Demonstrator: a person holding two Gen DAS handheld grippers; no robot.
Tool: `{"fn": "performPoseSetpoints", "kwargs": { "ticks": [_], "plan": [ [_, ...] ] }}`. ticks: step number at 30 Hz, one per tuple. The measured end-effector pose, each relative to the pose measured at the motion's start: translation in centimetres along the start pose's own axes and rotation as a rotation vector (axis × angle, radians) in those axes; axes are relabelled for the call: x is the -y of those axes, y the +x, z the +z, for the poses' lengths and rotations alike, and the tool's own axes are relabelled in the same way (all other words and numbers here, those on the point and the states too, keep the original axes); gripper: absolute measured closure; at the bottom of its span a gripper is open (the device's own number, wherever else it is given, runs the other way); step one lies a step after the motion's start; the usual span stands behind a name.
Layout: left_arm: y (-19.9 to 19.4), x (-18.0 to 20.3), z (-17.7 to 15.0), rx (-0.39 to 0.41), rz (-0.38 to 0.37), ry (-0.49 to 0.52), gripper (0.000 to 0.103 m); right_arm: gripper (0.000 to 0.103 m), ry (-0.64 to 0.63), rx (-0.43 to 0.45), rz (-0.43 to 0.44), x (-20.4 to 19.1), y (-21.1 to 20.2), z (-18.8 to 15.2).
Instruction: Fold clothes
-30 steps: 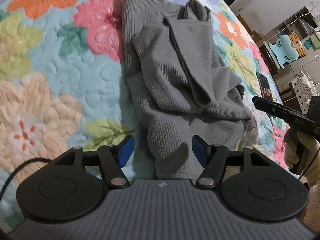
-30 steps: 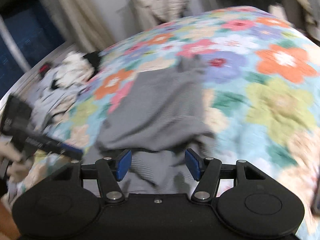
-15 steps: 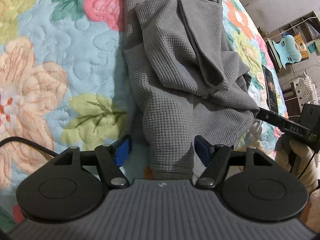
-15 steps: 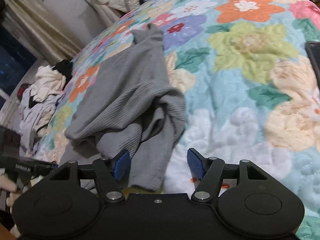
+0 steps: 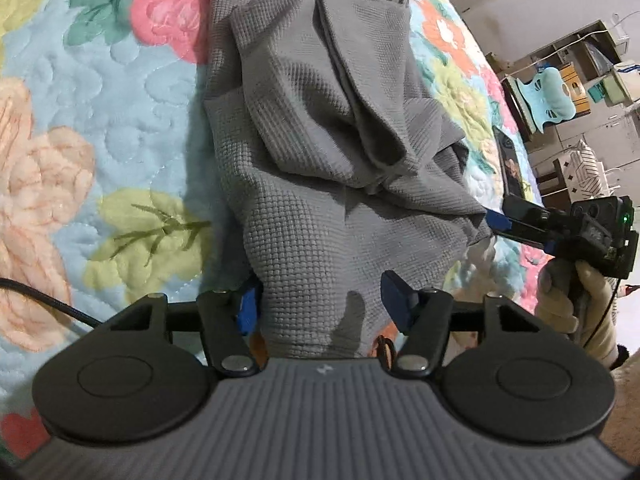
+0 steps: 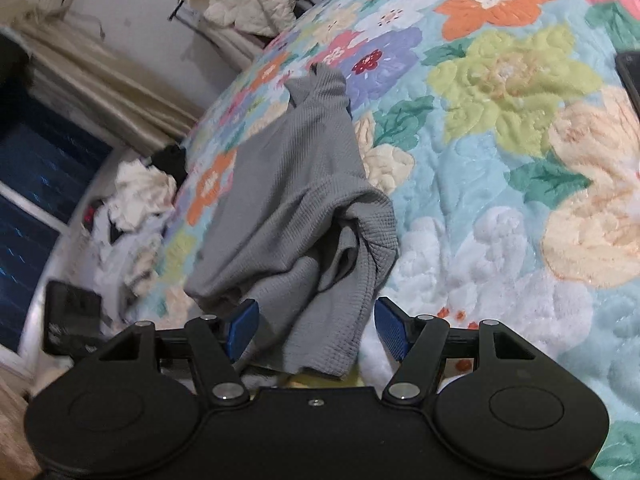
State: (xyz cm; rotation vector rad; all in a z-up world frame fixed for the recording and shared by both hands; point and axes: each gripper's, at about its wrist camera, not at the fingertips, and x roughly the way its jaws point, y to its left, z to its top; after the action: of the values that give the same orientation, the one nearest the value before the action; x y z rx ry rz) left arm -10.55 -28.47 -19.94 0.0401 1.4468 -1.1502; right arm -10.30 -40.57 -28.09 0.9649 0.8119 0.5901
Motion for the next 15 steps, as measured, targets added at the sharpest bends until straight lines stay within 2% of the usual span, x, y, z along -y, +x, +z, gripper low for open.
{"fn": "performPoseSetpoints", "kwargs": {
  "ticks": [3, 5, 6, 9, 10, 12, 15],
  "plan": [
    [0.3, -0.6, -0.1, 0.003, -0.021, -0.033, 0.043, 0.024, 0.075, -0.001, 0.057, 0.7, 0.1, -0.1],
    [0.0, -0.2, -0.1, 0.027, -0.033, 0.004, 0.067, 0.022, 0.098, 0.003, 0.063, 0.9, 0.4, -0.3],
    [-0.2, 0.3, 0.0, 0.040, -0.030, 0.034, 0.087, 0.022, 0.096, 0.002, 0.057, 0.8, 0.7, -0.4],
    [-1.6, 1.8, 0.4, 0.084, -0.040, 0.097, 0.094, 0.023, 0.012, 0.001, 0.025, 0.0, 2.2, -0.6],
    [-2.3, 2.1, 0.6, 0.095, -0.055, 0.100, 0.094, 0.030, -0.051, -0.003, 0.008, -0.8, 2.7, -0.8],
    [-3.8, 2.2, 0.9, 0.114, -0.088, 0.091, 0.094, 0.084, -0.155, -0.008, -0.013, -2.2, 3.3, -1.0],
    [-5.2, 1.7, 2.1, 0.122, -0.145, 0.050, 0.094, 0.088, -0.111, 0.033, 0.071, -2.7, 1.7, -0.6]
  ]
}}
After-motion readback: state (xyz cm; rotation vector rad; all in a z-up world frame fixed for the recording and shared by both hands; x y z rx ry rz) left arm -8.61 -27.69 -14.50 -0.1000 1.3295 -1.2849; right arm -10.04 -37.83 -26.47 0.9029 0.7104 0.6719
